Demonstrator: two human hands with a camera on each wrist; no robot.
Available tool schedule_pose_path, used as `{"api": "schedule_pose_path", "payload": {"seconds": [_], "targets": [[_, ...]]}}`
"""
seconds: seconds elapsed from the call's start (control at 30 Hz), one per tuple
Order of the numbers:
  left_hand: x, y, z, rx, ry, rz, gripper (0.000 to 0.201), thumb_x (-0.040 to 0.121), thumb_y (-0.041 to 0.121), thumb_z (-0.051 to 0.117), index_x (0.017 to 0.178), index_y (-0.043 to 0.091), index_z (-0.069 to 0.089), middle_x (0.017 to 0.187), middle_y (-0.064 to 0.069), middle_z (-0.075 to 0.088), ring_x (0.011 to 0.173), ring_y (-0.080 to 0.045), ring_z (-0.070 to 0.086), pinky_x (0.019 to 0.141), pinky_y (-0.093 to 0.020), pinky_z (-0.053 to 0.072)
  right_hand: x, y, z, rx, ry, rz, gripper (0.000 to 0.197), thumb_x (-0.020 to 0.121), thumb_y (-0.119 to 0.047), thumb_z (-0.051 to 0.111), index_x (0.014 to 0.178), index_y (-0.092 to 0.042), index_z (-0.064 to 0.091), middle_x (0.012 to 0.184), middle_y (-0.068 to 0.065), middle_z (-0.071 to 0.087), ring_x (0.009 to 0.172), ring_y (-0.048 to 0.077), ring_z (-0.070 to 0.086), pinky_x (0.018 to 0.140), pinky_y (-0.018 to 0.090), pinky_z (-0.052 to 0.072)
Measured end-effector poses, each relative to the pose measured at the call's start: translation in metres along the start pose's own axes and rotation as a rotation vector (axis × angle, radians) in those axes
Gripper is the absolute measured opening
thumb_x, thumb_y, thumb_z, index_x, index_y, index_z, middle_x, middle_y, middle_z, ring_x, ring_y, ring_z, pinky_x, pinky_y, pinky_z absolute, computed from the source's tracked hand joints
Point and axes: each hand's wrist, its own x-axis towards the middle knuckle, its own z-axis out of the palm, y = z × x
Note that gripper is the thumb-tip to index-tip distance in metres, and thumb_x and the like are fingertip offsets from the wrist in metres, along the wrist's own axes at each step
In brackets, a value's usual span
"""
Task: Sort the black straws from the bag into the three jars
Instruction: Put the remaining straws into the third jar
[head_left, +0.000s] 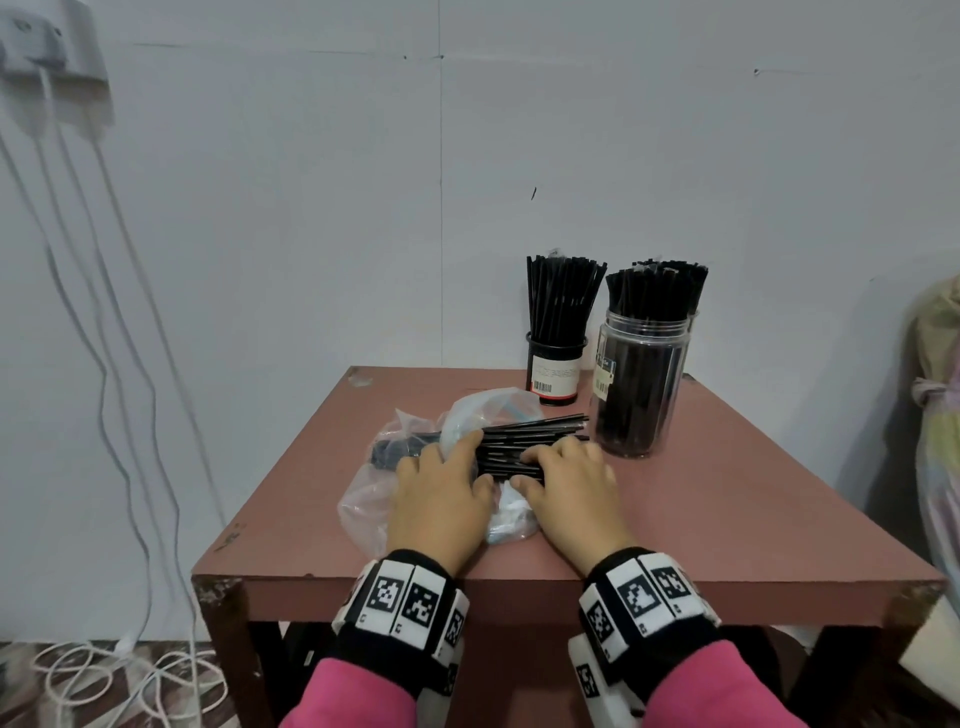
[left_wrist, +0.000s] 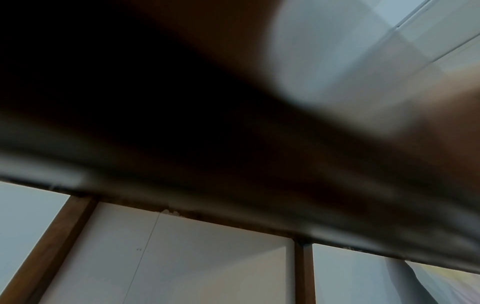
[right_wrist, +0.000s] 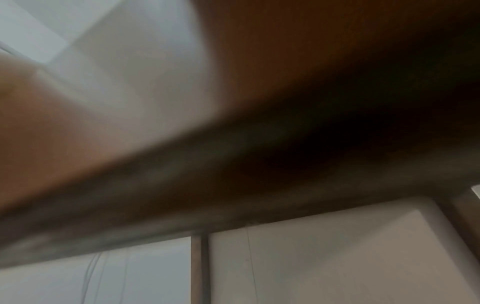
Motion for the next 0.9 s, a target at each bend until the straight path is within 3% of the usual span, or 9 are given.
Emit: {"api": "schedule_pose_path", "payload": {"seconds": [0.13,0.27,0.47,0.53,0.63,0.77,0.9], "targets": [[0.0,0.0,0.0,0.056,0.02,0.019,0.05,0.095,0.031,0.044,0.141,0.045,0.035,0.137,-0.007,0.038,0.123,-0.027,0.026,0.105,-0.036,0.028,0.0,-0.002,0.0,-0.013,0.0,-0.004,0.035,0.093,-0.048,0.051,0.124,-0.033,0.052,0.126,-0.01,0.053,0.123,0.015,0.039,0.096,0.034,0.028],[0.0,0.0,0.001,0.113,0.012,0.031,0.046,0.097,0.028,0.039,0.139,0.047,0.039,0.14,-0.009,0.035,0.123,-0.029,0.027,0.105,-0.036,0.029,0.001,-0.001,0.001,-0.041,-0.018,0.001,0.038,0.094,-0.047,0.05,0.126,-0.028,0.055,0.126,-0.006,0.055,0.123,0.018,0.04,0.097,0.035,0.029],[0.001,0.001,0.001,0.166,-0.018,0.0,0.044,0.096,0.034,0.039,0.139,0.046,0.039,0.139,-0.008,0.038,0.121,-0.03,0.031,0.103,-0.037,0.03,0.0,0.001,0.003,0.027,-0.007,-0.049,0.026,0.097,-0.033,0.05,0.119,-0.02,0.057,0.119,-0.001,0.059,0.115,0.02,0.048,0.094,0.034,0.036],[0.002,0.003,0.002,0.189,-0.018,-0.019,0.042,0.095,0.037,0.042,0.136,0.043,0.041,0.137,-0.008,0.039,0.122,-0.031,0.031,0.102,-0.038,0.03,0.0,0.002,0.004,0.245,-0.019,-0.03,0.023,0.094,-0.023,0.056,0.116,-0.016,0.059,0.116,0.001,0.061,0.111,0.019,0.053,0.092,0.029,0.042],[0.002,0.004,0.003,0.219,0.005,-0.031,0.038,0.095,0.04,0.043,0.133,0.039,0.043,0.135,-0.009,0.04,0.12,-0.031,0.033,0.1,-0.039,0.032,-0.003,0.005,0.003,0.698,0.049,0.052,0.023,0.082,-0.009,0.071,0.099,-0.021,0.062,0.1,-0.004,0.065,0.095,0.011,0.061,0.076,0.009,0.044],[0.0,0.002,0.004,0.216,0.064,-0.004,0.034,0.097,0.042,0.042,0.131,0.037,0.044,0.13,-0.008,0.042,0.118,-0.03,0.035,0.098,-0.039,0.035,-0.005,0.006,0.0,1.064,0.071,0.096,0.043,0.071,0.004,0.079,0.098,-0.024,0.059,0.084,0.001,0.072,0.078,0.012,0.069,0.074,0.025,0.055],[-0.001,0.001,0.004,0.225,0.129,0.028,0.033,0.099,0.04,0.037,0.131,0.035,0.042,0.127,-0.008,0.045,0.113,-0.031,0.037,0.094,-0.038,0.036,-0.005,0.009,-0.005,1.292,0.004,0.07,0.048,0.071,0.017,0.072,0.111,-0.008,0.062,0.088,0.006,0.071,0.076,0.009,0.069,0.07,0.017,0.054]]}}
